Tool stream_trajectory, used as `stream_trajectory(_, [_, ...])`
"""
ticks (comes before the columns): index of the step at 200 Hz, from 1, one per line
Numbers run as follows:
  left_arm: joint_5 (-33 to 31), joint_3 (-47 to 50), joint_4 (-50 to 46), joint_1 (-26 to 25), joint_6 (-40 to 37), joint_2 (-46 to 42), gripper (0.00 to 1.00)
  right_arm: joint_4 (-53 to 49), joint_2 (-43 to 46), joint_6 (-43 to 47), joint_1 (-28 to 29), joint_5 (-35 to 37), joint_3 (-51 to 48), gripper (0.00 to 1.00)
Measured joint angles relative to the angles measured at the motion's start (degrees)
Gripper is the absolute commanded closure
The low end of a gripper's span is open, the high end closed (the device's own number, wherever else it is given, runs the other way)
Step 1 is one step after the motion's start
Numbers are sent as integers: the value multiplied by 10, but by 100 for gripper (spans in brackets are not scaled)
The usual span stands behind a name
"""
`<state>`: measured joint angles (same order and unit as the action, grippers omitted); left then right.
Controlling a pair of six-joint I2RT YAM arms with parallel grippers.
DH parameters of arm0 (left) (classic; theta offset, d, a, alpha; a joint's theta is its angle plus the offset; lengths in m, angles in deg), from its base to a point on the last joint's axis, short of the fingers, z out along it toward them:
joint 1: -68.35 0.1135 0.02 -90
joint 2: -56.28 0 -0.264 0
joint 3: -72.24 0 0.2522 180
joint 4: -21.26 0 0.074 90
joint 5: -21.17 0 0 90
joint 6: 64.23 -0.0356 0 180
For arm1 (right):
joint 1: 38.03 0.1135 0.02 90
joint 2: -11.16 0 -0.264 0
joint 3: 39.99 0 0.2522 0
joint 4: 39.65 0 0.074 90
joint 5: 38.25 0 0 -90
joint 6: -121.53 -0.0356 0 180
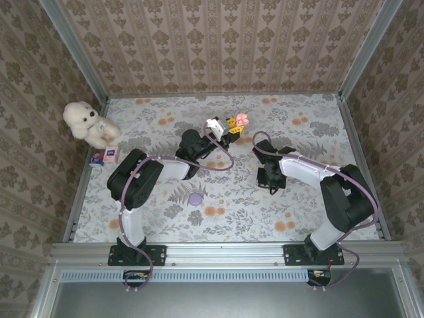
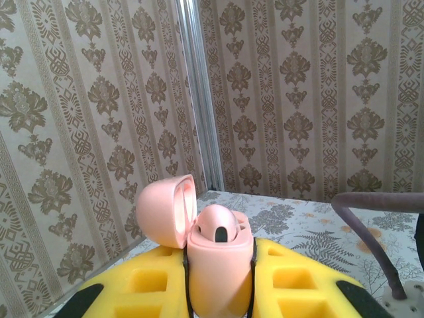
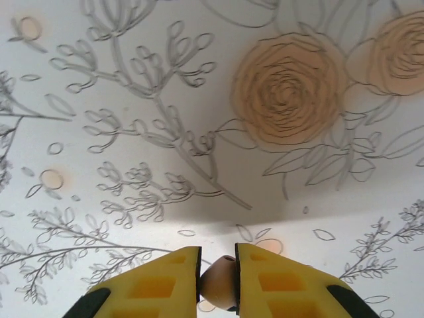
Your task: Insert the wireless bluetooth earbuds into the charging case
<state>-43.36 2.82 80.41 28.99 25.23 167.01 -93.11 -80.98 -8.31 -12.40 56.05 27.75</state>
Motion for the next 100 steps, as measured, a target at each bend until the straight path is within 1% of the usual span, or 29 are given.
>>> stream_trajectory(49, [0, 0, 0, 0, 2, 0, 100, 9, -1, -35, -18, 0, -20, 80])
stream_trajectory(61, [0, 0, 0, 0, 3, 0, 100, 9, -2, -39, -19, 0, -20, 78])
stream_trajectory(69, [0, 0, 0, -1, 4, 0, 100, 10, -2, -39, -19, 0, -20, 75])
stream_trajectory(88, [0, 0, 0, -1, 4, 0, 100, 12, -2, -37, -19, -1, -20, 61])
stream_trajectory(100, [0, 0, 0, -1, 4, 0, 100, 13, -2, -33, -19, -2, -20, 55])
